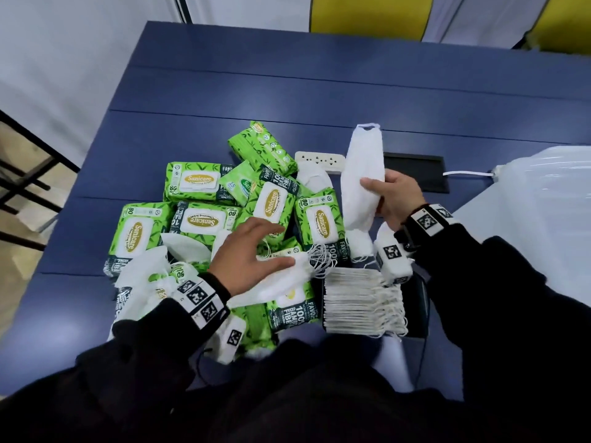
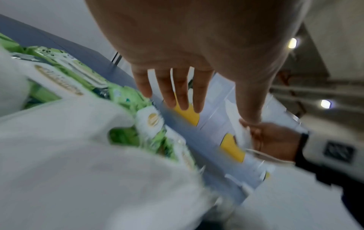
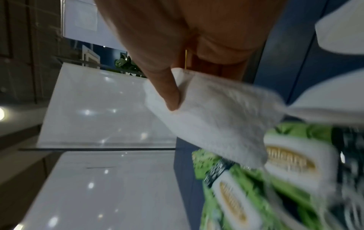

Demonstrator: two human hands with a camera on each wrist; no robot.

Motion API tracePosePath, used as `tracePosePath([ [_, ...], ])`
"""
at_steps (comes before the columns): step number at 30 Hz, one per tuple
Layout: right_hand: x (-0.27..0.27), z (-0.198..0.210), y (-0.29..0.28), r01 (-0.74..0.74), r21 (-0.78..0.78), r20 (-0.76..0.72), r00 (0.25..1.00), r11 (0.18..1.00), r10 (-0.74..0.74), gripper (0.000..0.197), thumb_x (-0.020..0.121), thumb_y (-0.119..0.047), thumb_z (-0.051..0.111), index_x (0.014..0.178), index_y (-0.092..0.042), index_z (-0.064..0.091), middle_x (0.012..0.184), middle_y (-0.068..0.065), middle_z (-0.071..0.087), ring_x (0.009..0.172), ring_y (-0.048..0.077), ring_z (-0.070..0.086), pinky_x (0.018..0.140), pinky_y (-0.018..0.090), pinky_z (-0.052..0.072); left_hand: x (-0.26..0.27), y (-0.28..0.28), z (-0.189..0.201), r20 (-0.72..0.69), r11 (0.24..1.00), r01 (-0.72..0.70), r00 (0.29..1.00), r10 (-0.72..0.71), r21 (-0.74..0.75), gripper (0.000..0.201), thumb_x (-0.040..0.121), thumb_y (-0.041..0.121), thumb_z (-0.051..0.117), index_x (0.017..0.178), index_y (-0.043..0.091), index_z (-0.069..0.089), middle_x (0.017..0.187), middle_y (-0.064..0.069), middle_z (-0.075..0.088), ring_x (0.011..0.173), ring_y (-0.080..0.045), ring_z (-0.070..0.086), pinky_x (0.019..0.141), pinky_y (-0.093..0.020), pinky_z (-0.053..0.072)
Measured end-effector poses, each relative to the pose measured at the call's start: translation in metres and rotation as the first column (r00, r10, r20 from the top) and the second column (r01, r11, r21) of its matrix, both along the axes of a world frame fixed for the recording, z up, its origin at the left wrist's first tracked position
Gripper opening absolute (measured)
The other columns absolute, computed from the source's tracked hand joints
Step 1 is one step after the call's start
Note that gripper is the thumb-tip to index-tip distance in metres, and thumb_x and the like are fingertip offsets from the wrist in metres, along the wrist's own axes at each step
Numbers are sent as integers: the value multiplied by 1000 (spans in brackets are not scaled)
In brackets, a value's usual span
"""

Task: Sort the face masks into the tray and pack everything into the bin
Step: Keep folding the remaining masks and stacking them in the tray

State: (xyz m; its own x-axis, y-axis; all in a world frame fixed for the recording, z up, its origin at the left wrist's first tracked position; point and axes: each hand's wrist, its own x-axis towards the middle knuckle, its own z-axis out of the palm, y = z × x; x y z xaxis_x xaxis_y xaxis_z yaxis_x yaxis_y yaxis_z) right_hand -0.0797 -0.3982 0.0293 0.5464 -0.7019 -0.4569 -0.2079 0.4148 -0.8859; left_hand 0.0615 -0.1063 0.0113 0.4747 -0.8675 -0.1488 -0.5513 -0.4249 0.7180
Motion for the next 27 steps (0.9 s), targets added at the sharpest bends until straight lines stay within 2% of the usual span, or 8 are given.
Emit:
tracePosePath([
  [4,3,23,70,-108,230,154,985,967,73,20,91,-3,66,110,-9,67,103,9,73,82,23,69,73,36,60,1,-15,40,-363,954,-216,923,130,-209,44,81,49,82,117,27,71,118,9,68,99,-12,68,76,-25,53],
  [6,5,26,104,-162,286,189,976,945,110,31,90,-6,67,121,-8,65,111,9,72,89,25,69,75,36,59,-3,-18,47,-462,941,-269,874,149,-206,35,85,29,83,118,23,70,114,5,72,96,-18,71,77,-28,56],
  [10,5,31,145,-182,335,267,959,924,92,28,92,-1,65,119,-4,64,107,12,74,81,25,73,65,37,62,1,-3,41,-447,936,-279,880,159,-215,11,88,20,74,98,22,73,91,7,76,85,-17,70,83,-38,54],
  [12,3,33,145,-141,301,205,975,943,81,18,93,-7,68,110,-10,65,101,9,74,75,23,72,62,35,60,8,11,41,-394,945,-265,902,174,-189,7,92,18,73,91,25,71,78,17,72,73,-7,64,73,-31,50],
  [15,-4,33,128,-63,263,116,993,963,34,8,93,-12,69,101,-12,67,84,7,67,60,17,62,53,29,55,19,31,42,-342,979,-182,929,142,-89,10,96,11,70,90,19,70,63,17,68,54,0,57,60,-25,42],
  [21,-25,23,103,-84,103,-84,992,991,93,6,88,-12,76,92,-10,72,69,2,62,52,13,56,54,30,56,33,51,18,-259,969,-246,937,234,-13,16,87,21,80,100,25,74,84,-8,75,76,-24,68,73,-36,51],
  [24,-33,15,98,-109,109,-192,973,988,129,6,87,-12,76,92,-8,73,67,2,62,50,14,54,53,30,54,31,56,3,-195,974,-224,955,226,32,13,86,22,81,98,26,75,88,-5,75,86,-26,69,81,-39,53],
  [27,-38,9,95,-183,57,-306,933,982,191,6,87,-12,75,89,-7,74,70,5,68,49,13,55,54,28,52,27,60,-10,-174,981,-176,966,189,87,14,88,20,79,100,25,75,96,-2,76,94,-21,68,82,-31,50],
])
